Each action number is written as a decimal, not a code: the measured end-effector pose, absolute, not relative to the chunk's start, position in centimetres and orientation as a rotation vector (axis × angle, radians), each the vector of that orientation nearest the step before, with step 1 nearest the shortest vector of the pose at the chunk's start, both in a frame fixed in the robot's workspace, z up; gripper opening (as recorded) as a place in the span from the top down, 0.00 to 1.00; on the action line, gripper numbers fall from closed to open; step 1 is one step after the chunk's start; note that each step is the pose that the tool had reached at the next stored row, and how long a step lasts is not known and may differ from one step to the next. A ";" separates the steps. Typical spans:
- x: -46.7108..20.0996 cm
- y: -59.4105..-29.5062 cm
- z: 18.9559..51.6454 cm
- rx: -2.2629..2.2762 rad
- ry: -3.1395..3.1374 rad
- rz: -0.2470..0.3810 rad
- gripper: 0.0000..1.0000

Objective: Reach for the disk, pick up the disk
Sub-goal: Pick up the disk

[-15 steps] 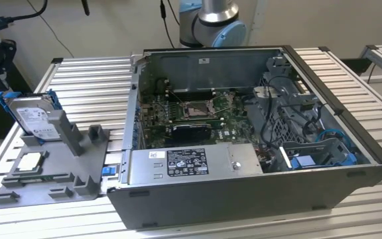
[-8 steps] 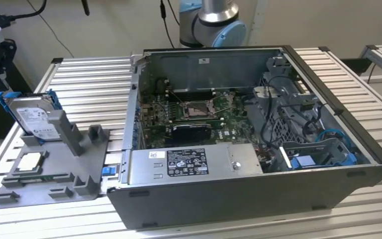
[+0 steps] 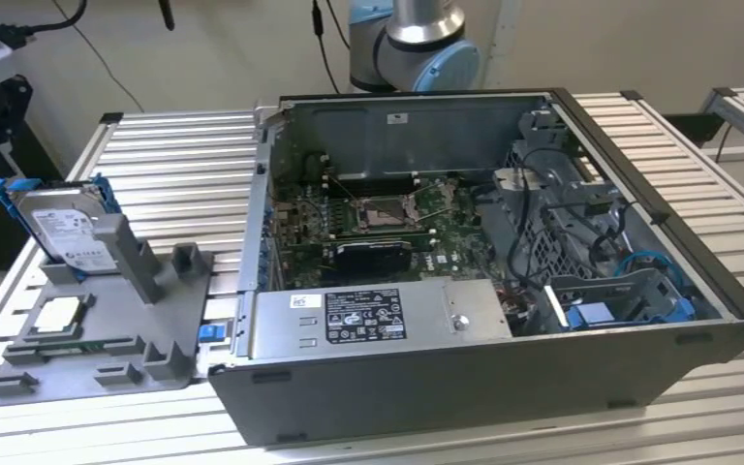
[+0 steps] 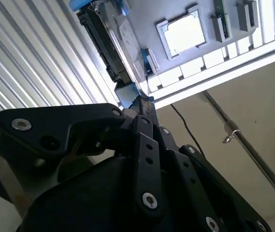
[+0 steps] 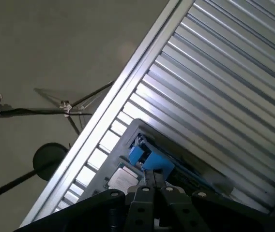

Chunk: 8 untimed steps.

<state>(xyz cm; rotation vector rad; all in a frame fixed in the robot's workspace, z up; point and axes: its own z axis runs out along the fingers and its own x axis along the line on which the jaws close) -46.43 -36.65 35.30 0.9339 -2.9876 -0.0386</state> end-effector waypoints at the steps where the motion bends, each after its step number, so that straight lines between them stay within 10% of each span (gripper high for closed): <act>1: -46.4 -36.7 35.3 0.959 -2.979 -0.038 1.00; 8: -46.4 -36.7 35.3 1.148 -2.910 -0.035 1.00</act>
